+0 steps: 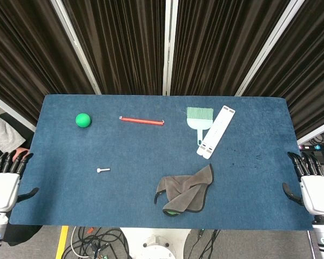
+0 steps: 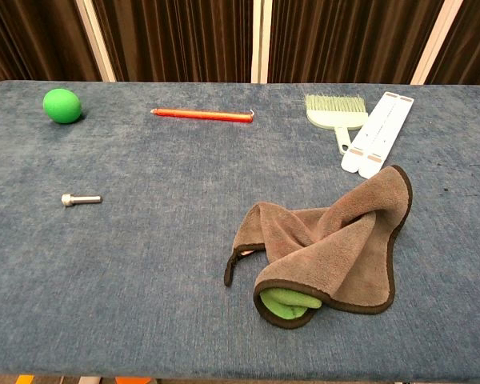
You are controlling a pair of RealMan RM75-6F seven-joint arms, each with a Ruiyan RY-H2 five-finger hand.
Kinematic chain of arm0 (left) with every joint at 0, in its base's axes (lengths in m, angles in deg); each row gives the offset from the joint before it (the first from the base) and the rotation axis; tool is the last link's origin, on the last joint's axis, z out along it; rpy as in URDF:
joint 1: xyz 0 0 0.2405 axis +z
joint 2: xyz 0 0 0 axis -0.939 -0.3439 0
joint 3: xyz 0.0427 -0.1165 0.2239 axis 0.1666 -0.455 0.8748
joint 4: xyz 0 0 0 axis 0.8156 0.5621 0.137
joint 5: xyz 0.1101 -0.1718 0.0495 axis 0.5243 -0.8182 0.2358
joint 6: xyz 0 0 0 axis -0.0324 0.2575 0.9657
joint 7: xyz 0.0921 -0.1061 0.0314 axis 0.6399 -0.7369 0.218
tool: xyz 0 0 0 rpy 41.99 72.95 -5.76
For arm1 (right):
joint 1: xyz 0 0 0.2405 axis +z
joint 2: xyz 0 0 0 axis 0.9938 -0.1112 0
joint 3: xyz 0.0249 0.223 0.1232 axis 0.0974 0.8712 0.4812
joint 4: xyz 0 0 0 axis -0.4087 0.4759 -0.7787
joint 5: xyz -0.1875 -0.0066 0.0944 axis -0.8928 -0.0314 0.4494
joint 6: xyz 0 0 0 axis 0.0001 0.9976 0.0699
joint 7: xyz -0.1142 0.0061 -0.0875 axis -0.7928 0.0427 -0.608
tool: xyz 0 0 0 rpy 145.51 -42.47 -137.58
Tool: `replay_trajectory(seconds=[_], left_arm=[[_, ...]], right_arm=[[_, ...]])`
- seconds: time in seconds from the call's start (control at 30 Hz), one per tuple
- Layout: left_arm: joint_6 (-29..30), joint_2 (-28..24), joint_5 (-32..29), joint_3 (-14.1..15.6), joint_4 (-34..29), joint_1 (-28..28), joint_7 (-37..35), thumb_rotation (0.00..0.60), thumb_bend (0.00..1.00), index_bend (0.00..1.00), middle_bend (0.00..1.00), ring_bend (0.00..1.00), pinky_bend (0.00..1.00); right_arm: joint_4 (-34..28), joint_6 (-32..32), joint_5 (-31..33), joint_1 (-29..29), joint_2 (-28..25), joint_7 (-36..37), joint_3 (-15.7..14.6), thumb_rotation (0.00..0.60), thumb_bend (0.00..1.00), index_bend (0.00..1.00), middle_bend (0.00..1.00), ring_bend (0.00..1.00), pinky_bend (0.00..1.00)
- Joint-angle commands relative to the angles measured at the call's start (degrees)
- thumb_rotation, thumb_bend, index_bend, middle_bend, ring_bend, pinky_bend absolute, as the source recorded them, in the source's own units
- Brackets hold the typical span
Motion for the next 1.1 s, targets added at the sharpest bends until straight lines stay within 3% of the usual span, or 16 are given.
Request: replay_trajectory(seconds=[0.03, 0.27, 0.5, 0.77, 1.1], left_arm=[[-4.25, -0.79, 1.11, -0.93, -1.44, -3.56, -2.32, 0.6, 0.05, 0.18, 0.12, 0.0, 0.0], [-16.54, 0.68, -1.0, -3.7, -2.17, -12.72, -3.26, 0.6, 0.16, 0.27, 0.14, 0.0, 0.0], [-27.2, 6.29, -10.34, -5.3, -0.82, -19.64, 4.11, 0.6, 0.18, 0.34, 0.14, 0.0, 0.0], [-27.42, 14.76, -19.45, -5.14, 1.1, -22.12, 14.37, 0.6, 0.24, 0.41, 0.17, 0.0, 0.0], [-25.5, 23.07, -25.94, -4.82, 5.37, -24.22, 21.68, 0.6, 0.29, 0.44, 0.17, 0.0, 0.0]], right_arm=[[0.07, 0.03, -0.1, 0.1, -0.17, 0.14, 0.11, 0.6, 0.26, 0.03, 0.12, 0.0, 0.0], [-0.27, 0.39, -0.5, 0.37, -0.87, -0.02, 0.48, 0.6, 0.26, 0.03, 0.12, 0.0, 0.0], [-0.49, 0.01, -0.03, 0.39, -1.04, -0.19, 0.45, 0.6, 0.26, 0.03, 0.12, 0.0, 0.0], [-0.23, -1.14, 0.73, 0.84, -0.79, -0.05, 0.53, 0.6, 0.26, 0.03, 0.12, 0.0, 0.0], [0.2, -1.71, 1.44, 0.9, -0.57, 0.29, 0.49, 0.6, 0.26, 0.03, 0.12, 0.0, 0.0]])
